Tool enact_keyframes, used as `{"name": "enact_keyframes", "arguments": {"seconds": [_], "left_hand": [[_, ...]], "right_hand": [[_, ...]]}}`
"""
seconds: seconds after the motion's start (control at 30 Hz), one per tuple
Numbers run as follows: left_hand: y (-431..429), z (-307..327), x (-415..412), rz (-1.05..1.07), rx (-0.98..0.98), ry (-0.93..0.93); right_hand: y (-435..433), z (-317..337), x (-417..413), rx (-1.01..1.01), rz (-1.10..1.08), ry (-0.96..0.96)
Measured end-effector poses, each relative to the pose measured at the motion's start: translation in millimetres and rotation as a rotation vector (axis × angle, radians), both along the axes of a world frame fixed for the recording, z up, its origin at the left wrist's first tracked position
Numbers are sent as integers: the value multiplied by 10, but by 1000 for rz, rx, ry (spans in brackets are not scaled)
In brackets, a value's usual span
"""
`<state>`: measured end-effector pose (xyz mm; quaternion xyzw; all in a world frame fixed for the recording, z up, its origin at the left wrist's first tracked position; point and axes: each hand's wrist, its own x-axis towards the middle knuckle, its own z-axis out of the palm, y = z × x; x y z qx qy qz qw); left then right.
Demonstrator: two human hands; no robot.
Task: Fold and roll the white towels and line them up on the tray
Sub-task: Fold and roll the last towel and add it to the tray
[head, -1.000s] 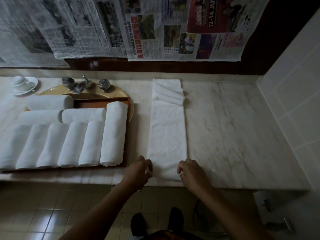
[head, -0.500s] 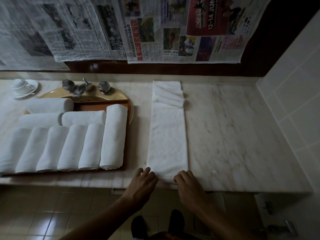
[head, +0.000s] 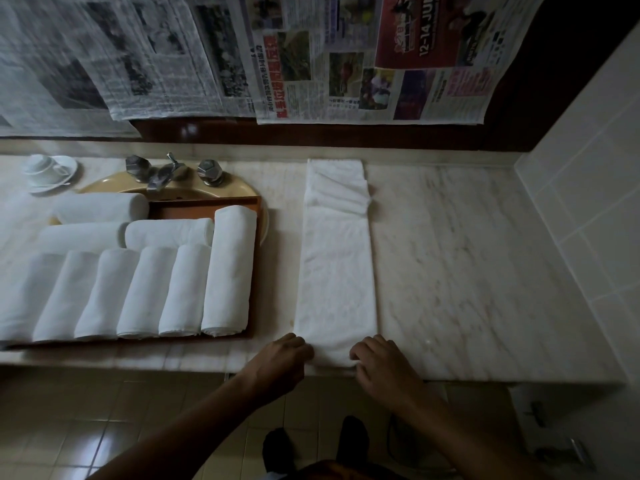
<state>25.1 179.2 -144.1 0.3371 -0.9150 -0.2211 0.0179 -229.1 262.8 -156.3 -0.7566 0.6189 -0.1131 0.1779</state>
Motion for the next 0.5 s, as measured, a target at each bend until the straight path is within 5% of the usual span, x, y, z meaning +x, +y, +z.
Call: {"name": "enact_keyframes", "arguments": {"seconds": [0.5], "left_hand": [[-278, 110, -142, 469, 418, -23]], "right_hand": [[-330, 120, -151, 281, -253, -192]]}}
